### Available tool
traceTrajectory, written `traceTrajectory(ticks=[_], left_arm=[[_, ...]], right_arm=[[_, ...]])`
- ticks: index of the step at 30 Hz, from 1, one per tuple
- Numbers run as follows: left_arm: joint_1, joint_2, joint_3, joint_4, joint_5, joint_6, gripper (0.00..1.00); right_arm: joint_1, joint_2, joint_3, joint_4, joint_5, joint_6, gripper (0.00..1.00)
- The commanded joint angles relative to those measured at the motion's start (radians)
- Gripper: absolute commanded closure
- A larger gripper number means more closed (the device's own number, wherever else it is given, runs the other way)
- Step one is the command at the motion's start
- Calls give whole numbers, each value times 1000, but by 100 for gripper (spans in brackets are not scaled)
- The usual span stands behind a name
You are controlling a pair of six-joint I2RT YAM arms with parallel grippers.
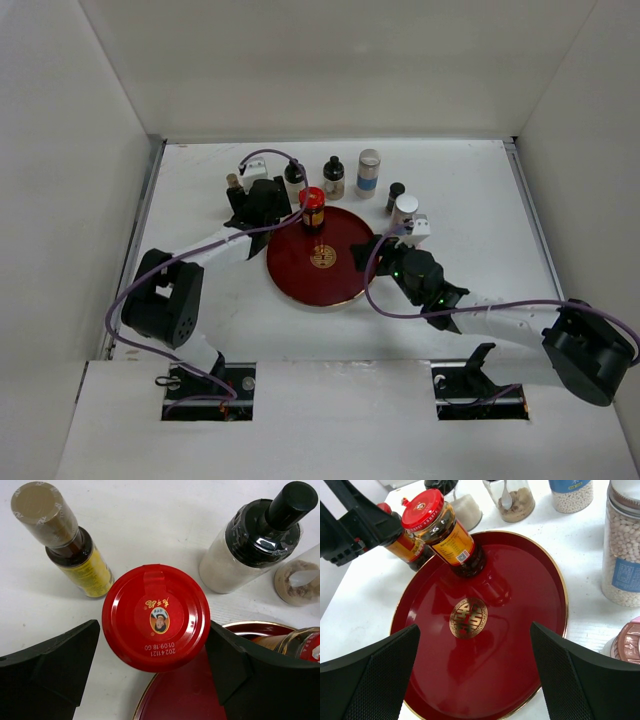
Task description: Organize the condiment bottles
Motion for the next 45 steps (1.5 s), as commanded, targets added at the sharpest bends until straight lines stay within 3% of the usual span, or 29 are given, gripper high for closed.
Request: traceTrajectory(ticks=[1,7,11,18,23,28,35,45], left_arm=[[5,7,47,87,-13,28,17],[0,4,55,100,-21,56,41],[-26,-74,35,112,-97,95,48],[-127,-304,-10,124,-226,217,51],[-221,-383,-50,39,-225,166,51],[-301,-394,-88,-41,-199,68,52],[-301,-343,-125,-35,-116,-30,52],[-264,-273,-180,110,-74,-40,52]], right_arm=[[2,4,25,56,-15,-8,6],[2,-2,22,52,-17,-7,6],[2,-5,24,56,-18,-11,5],[2,12,27,59,-23,-7,5],[2,12,25,59,-26,-3,5],[2,1,18,61,-18,0,6],[-10,-11,9,61,-17,1,6],[-12,-5,13,62,-13,-7,6]])
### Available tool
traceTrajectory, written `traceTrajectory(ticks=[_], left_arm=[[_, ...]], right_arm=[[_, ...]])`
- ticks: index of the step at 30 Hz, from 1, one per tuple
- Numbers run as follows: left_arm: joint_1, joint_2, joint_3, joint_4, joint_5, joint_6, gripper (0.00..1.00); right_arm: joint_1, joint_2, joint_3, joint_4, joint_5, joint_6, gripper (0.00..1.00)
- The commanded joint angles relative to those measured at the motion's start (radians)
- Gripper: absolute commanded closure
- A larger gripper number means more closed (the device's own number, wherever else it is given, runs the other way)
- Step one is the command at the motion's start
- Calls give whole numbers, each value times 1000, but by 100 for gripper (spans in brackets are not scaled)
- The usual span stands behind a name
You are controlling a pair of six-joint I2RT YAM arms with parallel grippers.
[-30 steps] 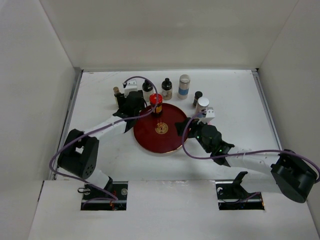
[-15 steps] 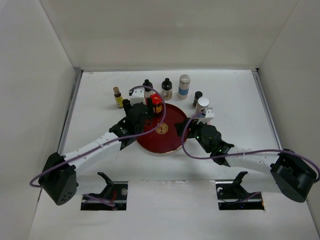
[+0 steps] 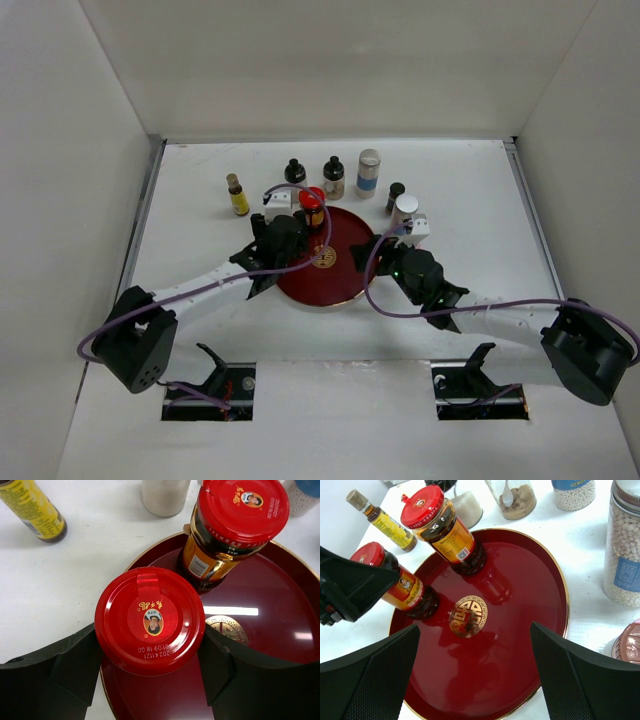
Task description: Organize the condiment bottles
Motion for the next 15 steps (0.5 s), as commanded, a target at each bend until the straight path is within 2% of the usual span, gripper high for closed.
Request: traceTrajectory(ticks=[1,6,12,15], left_arm=[[16,-12,15,213,-8,-16,52],[37,32,13,282,-5,-4,49],[46,38,10,294,-7,4,19],[40,-12,6,302,-10,26,11]], right_arm=[[-5,-6,14,61,0,-1,6],[-5,-4,17,59,0,-4,6],[-5,-8,14,58,-5,2,5],[-5,-1,22,55,-7,-4,5]])
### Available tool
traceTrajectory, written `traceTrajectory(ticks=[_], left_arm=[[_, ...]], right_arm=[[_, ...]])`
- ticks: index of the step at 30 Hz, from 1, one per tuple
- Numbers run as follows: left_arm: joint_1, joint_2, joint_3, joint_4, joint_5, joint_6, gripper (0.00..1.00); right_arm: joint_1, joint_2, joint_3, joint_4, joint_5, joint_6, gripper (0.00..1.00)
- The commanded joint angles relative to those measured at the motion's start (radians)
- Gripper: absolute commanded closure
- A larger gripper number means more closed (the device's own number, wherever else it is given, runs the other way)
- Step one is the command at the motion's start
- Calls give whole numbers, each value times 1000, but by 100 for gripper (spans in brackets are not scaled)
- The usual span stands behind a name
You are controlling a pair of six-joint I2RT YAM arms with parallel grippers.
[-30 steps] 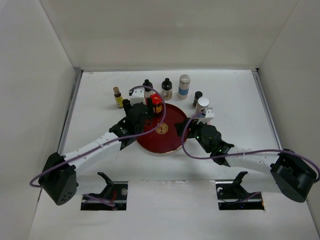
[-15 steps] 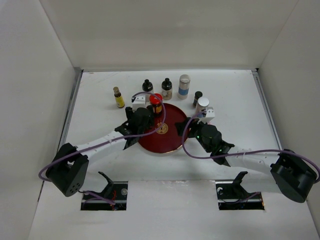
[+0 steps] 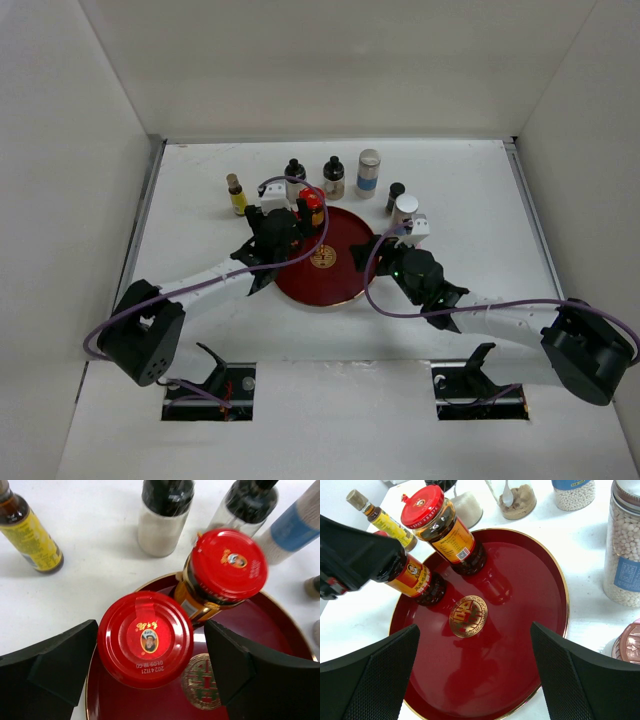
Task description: Organize the condiment bottles
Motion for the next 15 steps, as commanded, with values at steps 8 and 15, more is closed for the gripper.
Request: traceTrajectory(ticks=[8,15], left_arm=[[127,-122,64,8,-42,8,11],[310,-24,169,-43,-25,-41,20]], right_arm=[[-5,5,22,60,-14,2,5],[-1,11,36,49,-43,-1,44]])
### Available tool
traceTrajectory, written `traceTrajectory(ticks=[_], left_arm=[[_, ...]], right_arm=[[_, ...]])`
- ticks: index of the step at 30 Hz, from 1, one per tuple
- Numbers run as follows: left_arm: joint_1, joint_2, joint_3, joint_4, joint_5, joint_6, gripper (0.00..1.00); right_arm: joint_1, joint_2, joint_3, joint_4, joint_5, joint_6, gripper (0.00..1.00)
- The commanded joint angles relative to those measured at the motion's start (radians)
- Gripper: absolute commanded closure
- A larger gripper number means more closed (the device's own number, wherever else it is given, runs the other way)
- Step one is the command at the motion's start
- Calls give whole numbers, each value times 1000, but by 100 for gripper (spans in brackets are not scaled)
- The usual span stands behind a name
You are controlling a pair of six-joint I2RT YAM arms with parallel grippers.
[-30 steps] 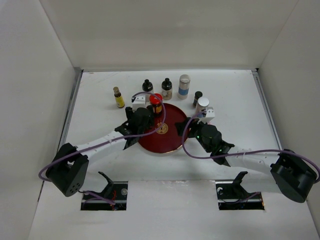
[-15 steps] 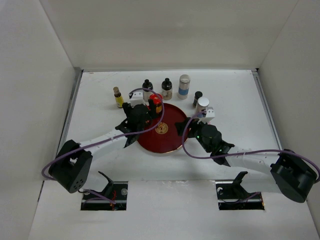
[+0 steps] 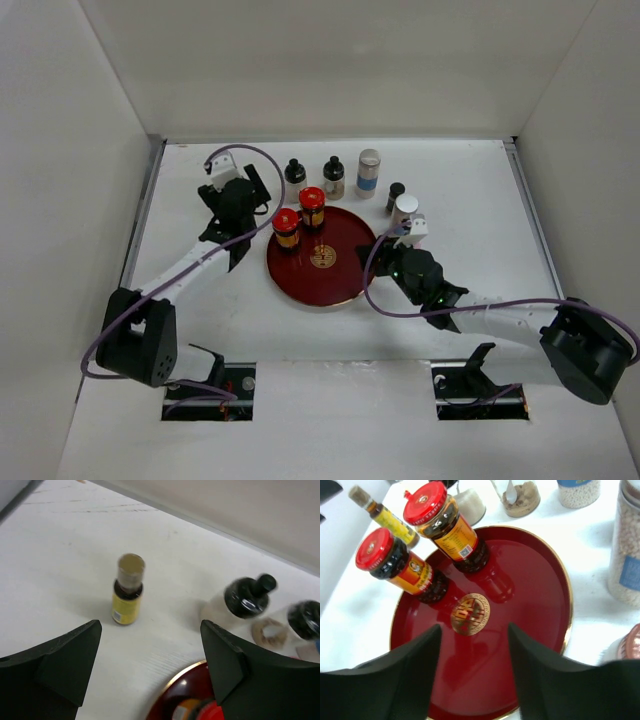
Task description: Organize the condiment bottles
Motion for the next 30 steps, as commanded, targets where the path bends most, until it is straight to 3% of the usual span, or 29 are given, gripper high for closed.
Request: traceTrajectory(ticks=[1,4,12,14,15,23,30], left_arm=[[59,37,82,-7,2,-33,20],[105,94,140,-15,33,-19,20],[154,229,277,-81,123,-6,23],[165,255,294,-84,122,-4,29],[173,283,313,-87,119,1,36],[173,323,329,-81,74,33,45],[171,340,341,-84,64,48,68]], right_arm=[[1,6,37,42,-37,2,51],[5,10,40,39,-37,0,53],[13,14,48,34,-40,-5,42],[18,12,50,31,-40,-9,41],[19,24,54,31,-40,-9,41],[25,20,53,27,-34,-15,40],[19,15,47,30,-27,-18,40]])
